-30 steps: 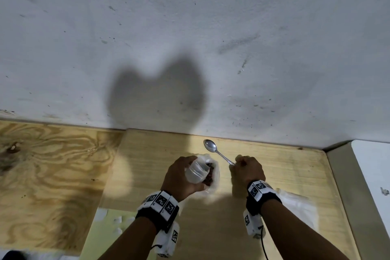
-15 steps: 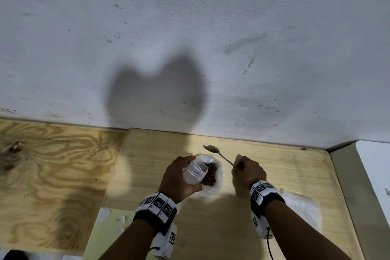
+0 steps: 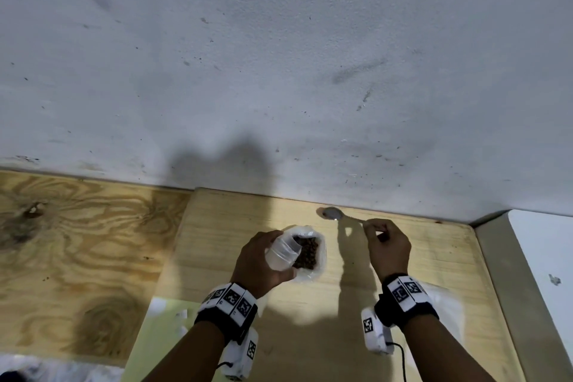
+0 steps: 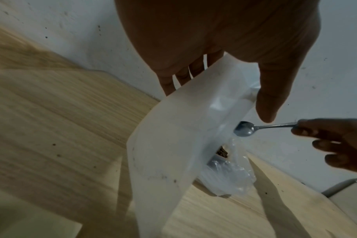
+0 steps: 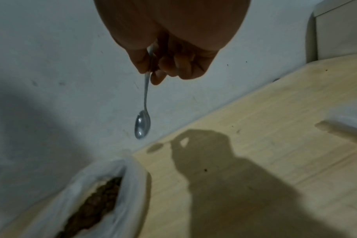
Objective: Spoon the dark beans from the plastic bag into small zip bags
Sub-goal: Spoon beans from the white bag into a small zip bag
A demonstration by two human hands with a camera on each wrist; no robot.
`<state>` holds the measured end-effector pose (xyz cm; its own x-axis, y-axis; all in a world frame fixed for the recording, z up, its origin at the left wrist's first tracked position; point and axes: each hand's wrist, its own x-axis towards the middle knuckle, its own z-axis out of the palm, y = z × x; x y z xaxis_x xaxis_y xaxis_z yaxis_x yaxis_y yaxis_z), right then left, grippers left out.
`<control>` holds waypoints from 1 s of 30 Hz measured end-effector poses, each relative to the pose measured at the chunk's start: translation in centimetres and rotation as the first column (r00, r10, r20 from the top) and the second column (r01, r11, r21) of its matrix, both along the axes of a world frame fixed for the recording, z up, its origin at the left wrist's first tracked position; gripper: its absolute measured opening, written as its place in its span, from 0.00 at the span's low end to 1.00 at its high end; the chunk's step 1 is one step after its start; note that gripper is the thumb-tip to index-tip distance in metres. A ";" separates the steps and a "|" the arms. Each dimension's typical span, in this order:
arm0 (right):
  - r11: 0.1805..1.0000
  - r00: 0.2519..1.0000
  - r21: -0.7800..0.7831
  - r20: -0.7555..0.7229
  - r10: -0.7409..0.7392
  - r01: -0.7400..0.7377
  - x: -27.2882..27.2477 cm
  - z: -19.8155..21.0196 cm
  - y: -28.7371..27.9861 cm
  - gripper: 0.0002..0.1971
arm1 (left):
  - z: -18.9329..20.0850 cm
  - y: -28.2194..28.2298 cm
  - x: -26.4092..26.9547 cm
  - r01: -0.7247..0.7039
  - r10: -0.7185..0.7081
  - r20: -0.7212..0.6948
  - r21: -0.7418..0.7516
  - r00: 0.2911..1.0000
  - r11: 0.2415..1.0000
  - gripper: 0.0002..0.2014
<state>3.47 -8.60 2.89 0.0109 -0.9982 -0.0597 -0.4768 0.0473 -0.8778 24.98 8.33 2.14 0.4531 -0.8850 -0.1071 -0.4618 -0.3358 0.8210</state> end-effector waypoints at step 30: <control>0.947 0.988 0.318 0.154 -0.005 -0.045 2.7 -5.3 6.1 0.16 | -1.0 0.3 1.3 -0.036 0.043 -0.050 0.124 0.998 0.992 0.42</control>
<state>6.14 -2.47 -2.38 0.0644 -0.9263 -0.3713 -0.3443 0.3286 -0.8795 26.29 8.66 1.11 0.4781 -0.8452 -0.2387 -0.4036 -0.4528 0.7950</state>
